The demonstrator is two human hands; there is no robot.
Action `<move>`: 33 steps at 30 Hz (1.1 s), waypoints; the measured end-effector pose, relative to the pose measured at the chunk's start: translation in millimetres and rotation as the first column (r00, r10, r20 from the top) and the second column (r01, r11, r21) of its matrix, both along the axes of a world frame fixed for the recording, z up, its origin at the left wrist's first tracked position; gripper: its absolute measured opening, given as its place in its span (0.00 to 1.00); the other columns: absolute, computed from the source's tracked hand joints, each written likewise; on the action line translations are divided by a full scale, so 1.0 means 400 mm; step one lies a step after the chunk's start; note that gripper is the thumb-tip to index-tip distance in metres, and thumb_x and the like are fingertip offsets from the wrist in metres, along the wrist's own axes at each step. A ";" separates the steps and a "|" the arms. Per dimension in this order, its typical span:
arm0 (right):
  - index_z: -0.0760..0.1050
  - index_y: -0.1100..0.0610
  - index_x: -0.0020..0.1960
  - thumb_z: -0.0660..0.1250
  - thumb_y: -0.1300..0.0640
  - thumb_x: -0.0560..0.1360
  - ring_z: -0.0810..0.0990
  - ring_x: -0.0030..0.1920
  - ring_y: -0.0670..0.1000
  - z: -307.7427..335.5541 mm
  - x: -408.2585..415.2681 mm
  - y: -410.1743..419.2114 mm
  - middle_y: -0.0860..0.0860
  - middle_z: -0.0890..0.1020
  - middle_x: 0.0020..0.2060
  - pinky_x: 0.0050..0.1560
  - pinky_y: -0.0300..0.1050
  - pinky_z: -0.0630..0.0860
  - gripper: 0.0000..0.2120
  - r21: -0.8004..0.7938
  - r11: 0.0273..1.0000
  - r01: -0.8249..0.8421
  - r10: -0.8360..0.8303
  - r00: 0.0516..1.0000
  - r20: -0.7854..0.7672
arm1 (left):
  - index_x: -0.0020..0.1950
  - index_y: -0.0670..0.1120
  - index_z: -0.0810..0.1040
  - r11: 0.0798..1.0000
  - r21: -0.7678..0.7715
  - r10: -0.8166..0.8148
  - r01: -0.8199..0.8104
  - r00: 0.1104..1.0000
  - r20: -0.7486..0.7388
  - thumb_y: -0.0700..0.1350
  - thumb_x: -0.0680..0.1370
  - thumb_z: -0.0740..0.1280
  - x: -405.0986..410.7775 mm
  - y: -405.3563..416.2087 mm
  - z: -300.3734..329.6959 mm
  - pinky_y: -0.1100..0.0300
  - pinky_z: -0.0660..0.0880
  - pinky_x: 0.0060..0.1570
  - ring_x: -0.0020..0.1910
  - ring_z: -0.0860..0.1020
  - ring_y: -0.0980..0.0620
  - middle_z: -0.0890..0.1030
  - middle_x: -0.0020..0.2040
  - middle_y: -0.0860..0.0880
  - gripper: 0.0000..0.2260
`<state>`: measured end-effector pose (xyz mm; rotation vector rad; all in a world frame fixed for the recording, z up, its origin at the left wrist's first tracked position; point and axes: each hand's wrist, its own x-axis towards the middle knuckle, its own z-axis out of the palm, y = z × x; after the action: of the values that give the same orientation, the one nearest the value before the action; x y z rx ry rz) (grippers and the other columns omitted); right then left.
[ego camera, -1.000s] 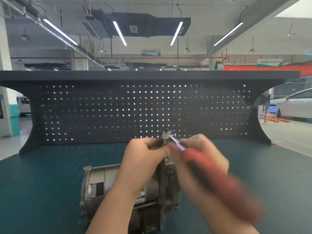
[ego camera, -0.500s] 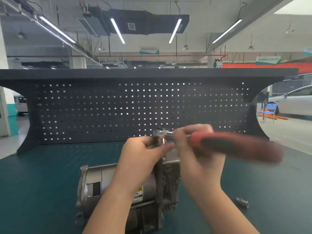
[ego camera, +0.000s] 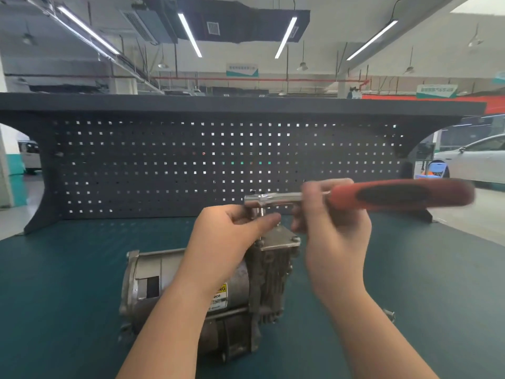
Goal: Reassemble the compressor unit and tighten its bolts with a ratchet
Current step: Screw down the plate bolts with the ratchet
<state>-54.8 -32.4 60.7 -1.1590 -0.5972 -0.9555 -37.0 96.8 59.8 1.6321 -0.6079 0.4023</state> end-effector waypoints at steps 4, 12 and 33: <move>0.78 0.55 0.38 0.74 0.59 0.69 0.69 0.29 0.46 -0.026 -0.013 0.041 0.49 0.75 0.28 0.33 0.34 0.66 0.05 -0.411 0.613 0.675 -0.409 0.716 0.566 | 0.25 0.53 0.81 0.999 0.040 0.002 -0.001 1.000 -0.029 0.36 0.73 0.69 -0.008 0.005 0.009 0.72 0.66 0.23 0.22 0.70 0.65 0.75 0.21 0.58 0.19; 0.73 0.55 0.42 0.63 0.56 0.80 0.72 0.25 0.45 -0.008 0.032 -0.016 0.47 0.76 0.27 0.27 0.36 0.70 0.08 0.473 0.855 -0.211 0.327 0.928 -0.178 | 0.42 0.51 0.87 1.000 0.029 -0.002 0.003 1.000 -0.031 0.45 0.75 0.72 0.012 0.006 -0.004 0.63 0.79 0.47 0.44 0.85 0.57 0.87 0.40 0.53 0.05; 0.76 0.46 0.38 0.68 0.51 0.75 0.75 0.30 0.45 -0.020 0.011 0.003 0.43 0.77 0.29 0.34 0.38 0.73 0.07 0.146 0.989 -0.032 0.030 0.999 0.014 | 0.39 0.52 0.87 0.999 0.038 0.027 -0.027 0.999 -0.019 0.47 0.74 0.74 0.004 0.006 -0.002 0.61 0.79 0.46 0.39 0.84 0.59 0.86 0.38 0.55 0.04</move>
<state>-50.3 -31.2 52.6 -1.0117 -0.5442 -0.9639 -35.6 99.2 58.8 1.6801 -0.5823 0.3963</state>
